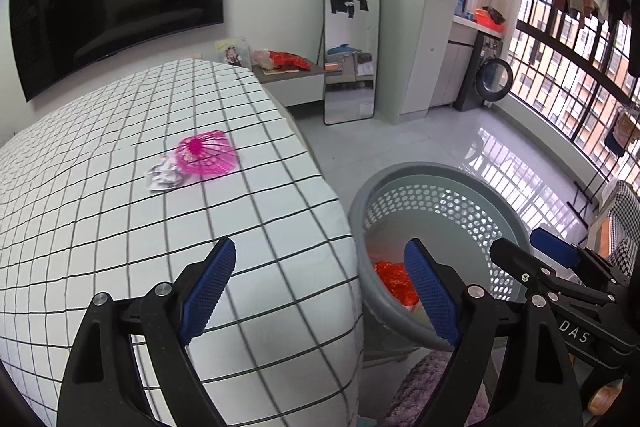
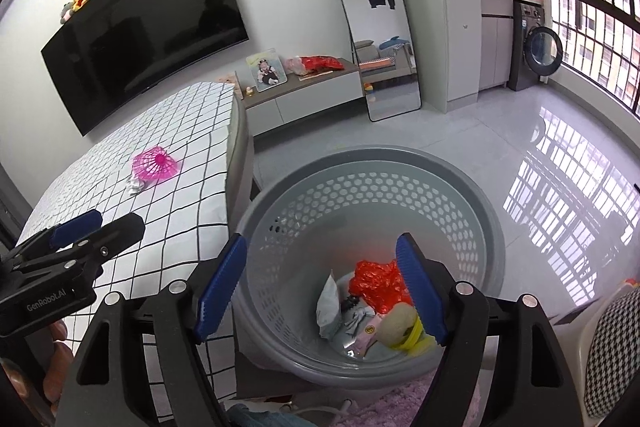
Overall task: Collect trash
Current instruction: 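Move both open tools back over the bed toward the pink cone, then grasp the pink plastic cone with the right gripper and lift it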
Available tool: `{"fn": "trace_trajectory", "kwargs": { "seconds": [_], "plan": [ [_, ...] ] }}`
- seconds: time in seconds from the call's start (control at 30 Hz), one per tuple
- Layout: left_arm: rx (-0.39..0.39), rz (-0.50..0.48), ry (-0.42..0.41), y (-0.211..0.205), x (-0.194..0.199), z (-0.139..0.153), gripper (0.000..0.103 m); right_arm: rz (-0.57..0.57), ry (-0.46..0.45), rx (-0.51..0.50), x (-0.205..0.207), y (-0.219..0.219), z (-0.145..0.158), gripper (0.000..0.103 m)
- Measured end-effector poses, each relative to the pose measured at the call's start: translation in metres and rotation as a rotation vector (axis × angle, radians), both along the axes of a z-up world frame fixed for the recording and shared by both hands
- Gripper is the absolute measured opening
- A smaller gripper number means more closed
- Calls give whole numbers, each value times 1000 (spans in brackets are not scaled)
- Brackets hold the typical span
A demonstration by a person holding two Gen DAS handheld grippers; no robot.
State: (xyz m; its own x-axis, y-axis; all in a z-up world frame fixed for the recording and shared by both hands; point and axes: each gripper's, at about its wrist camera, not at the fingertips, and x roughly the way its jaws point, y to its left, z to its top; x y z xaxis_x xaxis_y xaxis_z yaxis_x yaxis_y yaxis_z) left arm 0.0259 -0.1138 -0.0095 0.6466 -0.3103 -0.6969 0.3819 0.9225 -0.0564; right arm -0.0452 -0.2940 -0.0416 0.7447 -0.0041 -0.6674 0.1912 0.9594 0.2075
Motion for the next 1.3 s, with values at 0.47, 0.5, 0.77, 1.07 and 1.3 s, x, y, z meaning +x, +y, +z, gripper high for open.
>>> {"fn": "trace_trajectory", "kwargs": {
  "seconds": [0.47, 0.5, 0.77, 1.07, 1.3],
  "plan": [
    [13, 182, -6, 70, 30, -2, 84, 147, 27, 17, 59, 49, -3, 74],
    [14, 194, -8, 75, 33, -1, 84, 159, 28, 18, 64, 53, -3, 74],
    [15, 283, -1, 111, 59, -1, 84, 248, 45, 3, 111, 87, 7, 74],
    [29, 356, 3, 141, 88, -4, 84, 311, 44, -34, 165, 126, 13, 74],
    [38, 407, 29, 155, 105, -18, 84, 367, 72, -78, 199, 163, 6, 76]
  ]
}}
